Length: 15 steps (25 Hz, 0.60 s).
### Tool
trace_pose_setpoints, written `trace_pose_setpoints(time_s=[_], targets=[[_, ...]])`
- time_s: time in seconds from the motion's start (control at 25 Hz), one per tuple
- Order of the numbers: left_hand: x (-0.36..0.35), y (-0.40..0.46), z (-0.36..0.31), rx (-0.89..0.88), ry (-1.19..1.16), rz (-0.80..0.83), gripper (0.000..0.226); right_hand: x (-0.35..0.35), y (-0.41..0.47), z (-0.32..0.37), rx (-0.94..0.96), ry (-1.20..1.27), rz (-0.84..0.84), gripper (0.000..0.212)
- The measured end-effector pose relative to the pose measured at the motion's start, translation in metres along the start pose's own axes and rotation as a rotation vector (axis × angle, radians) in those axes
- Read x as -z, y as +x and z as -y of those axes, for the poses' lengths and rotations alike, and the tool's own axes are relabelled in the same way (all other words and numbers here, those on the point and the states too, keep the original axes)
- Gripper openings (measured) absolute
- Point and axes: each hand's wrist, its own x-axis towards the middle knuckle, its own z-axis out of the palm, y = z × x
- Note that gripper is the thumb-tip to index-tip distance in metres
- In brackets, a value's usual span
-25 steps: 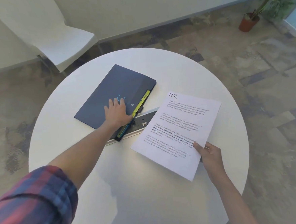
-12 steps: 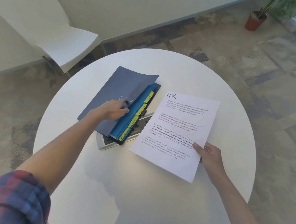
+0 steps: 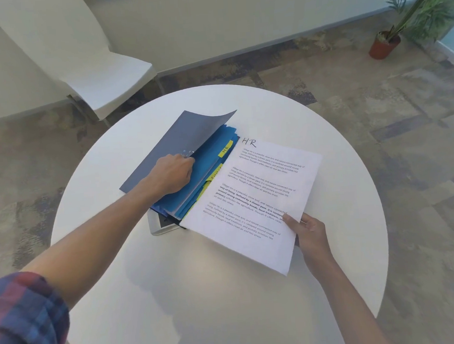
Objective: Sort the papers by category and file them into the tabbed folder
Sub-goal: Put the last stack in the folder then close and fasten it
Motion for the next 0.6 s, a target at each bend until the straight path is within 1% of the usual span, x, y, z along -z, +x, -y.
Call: trace_pose_setpoints(time_s=[0.12, 0.28, 0.4, 0.48, 0.6], targets=[[-0.002, -0.003, -0.001, -0.020, -0.046, -0.031, 0.021, -0.015, 0.012, 0.011, -0.007, -0.017, 0.050, 0.018], [0.010, -0.009, -0.005, -0.036, -0.112, -0.037, 0.025, -0.035, 0.037, 0.028, -0.007, -0.094, 0.068, 0.019], [0.015, -0.013, -0.007, -0.072, -0.098, -0.061, 0.028, -0.050, 0.059, 0.039, -0.002, -0.182, 0.049, 0.022], [0.016, -0.016, -0.008, -0.097, -0.064, -0.075, 0.025, -0.063, 0.071, 0.044, 0.014, -0.215, 0.029, 0.022], [0.017, -0.022, -0.017, -0.103, -0.032, -0.083, 0.023, -0.085, 0.079, 0.051, 0.050, -0.302, -0.004, 0.014]])
